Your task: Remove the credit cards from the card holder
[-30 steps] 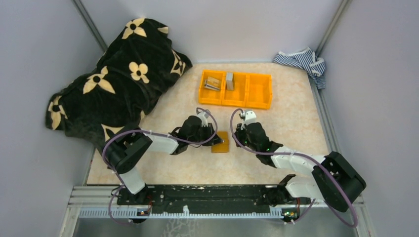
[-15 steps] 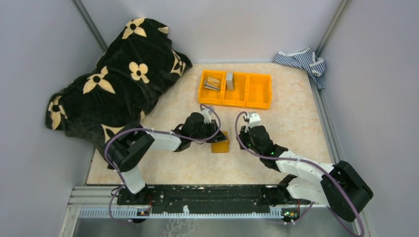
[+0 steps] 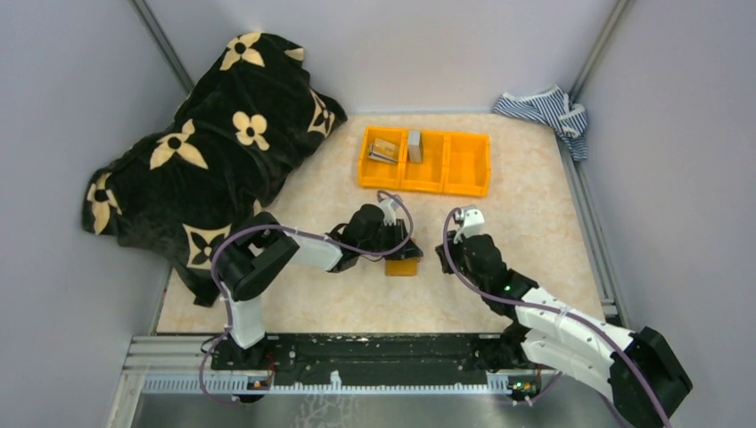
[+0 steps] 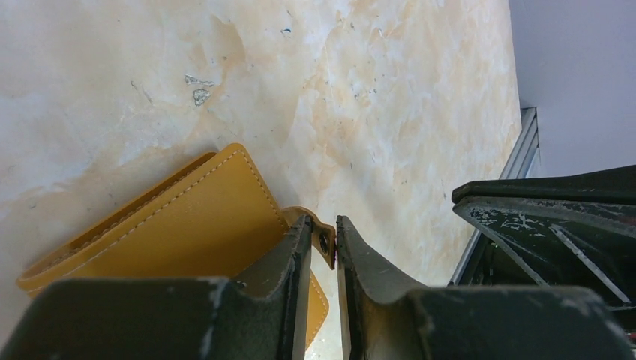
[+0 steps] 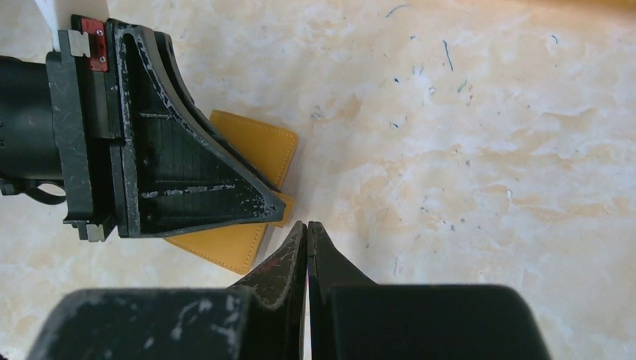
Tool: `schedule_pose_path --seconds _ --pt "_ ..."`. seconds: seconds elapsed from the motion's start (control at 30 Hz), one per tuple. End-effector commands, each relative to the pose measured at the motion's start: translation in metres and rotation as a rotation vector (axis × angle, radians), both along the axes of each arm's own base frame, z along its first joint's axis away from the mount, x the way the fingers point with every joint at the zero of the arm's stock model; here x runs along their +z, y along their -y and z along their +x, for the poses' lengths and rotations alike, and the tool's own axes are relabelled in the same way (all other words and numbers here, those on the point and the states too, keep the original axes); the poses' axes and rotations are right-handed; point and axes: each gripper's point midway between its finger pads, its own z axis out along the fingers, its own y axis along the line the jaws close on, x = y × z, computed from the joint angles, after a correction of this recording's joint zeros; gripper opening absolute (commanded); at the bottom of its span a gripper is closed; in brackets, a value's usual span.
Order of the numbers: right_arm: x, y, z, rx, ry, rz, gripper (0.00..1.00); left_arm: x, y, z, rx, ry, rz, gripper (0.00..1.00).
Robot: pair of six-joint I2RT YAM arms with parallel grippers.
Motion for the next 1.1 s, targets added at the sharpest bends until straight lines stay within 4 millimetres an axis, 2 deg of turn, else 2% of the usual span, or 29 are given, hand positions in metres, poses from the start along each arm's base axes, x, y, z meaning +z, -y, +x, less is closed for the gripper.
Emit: schedule_pose_path --seconds 0.0,0.27,0.43,0.67,0.87,1.07 --pt "-0.003 0.008 0.0 -0.029 0.007 -0.006 0.0 -0.006 0.011 0.0 -0.021 -0.008 -0.008 0.25" --pt "0.003 0.002 -0.002 -0.004 0.012 0.017 0.0 -0.013 0.022 -0.002 -0.033 -0.025 -0.001 0.27" --pt "-0.001 0.003 -0.002 -0.002 0.005 0.008 0.11 -0.006 0.023 0.0 -0.028 -0.014 -0.012 0.33" --pt "-0.001 0.003 -0.002 -0.002 0.005 0.006 0.2 0.005 0.025 -0.001 -0.041 -0.002 -0.026 0.47" --pt "0.001 0.004 -0.004 0.001 0.009 0.004 0.41 0.001 0.028 0.0 -0.041 -0.018 -0.028 0.51" --pt "0.011 0.013 -0.006 -0.027 0.044 0.017 0.42 0.006 0.031 0.002 -0.03 -0.017 -0.042 0.53"
